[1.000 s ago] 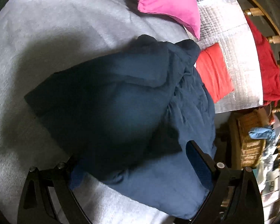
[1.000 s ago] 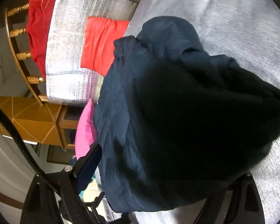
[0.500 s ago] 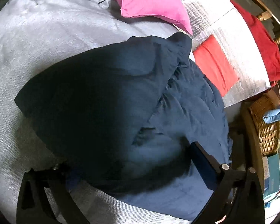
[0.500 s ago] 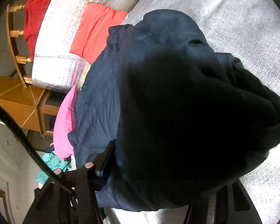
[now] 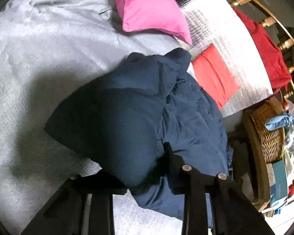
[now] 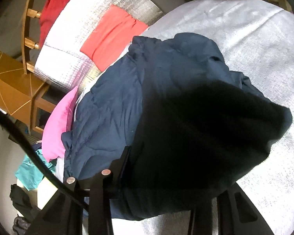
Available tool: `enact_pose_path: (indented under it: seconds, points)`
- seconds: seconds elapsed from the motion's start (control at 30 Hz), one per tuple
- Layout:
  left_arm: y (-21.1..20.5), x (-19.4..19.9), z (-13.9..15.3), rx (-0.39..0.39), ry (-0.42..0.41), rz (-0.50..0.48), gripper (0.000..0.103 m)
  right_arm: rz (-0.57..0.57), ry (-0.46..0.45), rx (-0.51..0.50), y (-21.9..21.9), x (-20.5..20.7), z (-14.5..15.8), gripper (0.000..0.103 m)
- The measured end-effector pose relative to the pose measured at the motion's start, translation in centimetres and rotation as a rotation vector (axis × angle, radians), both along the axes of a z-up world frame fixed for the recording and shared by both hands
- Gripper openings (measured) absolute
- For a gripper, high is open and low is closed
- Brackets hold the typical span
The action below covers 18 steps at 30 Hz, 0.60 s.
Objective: Fold large clothes
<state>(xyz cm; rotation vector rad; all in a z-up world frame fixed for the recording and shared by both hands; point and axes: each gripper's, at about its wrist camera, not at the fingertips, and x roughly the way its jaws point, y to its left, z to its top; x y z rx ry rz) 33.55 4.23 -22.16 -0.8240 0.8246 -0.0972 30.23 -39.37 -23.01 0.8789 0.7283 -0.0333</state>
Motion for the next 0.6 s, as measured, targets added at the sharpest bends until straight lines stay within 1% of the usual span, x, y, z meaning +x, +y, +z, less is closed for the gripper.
enact_pose_path:
  seconds: [0.13,0.3,0.43,0.6]
  points:
    - [0.0,-0.8,1.0,0.028,-0.018,-0.013,0.027,0.0,-0.013,-0.037,0.7,-0.8,1.0,0.04]
    - [0.3,-1.6,1.7,0.036,-0.015,-0.01,0.027,0.012,-0.015,-0.024,0.8,-2.0,1.7,0.039]
    - [0.1,-2.0,2.7,0.073,-0.018,-0.011,0.027,0.028,-0.013,-0.047,1.1,-2.7,2.4,0.039]
    - [0.3,-3.0,3.0,0.09,-0.018,-0.018,0.027,0.042,-0.013,-0.04,0.9,-3.7,2.7,0.039]
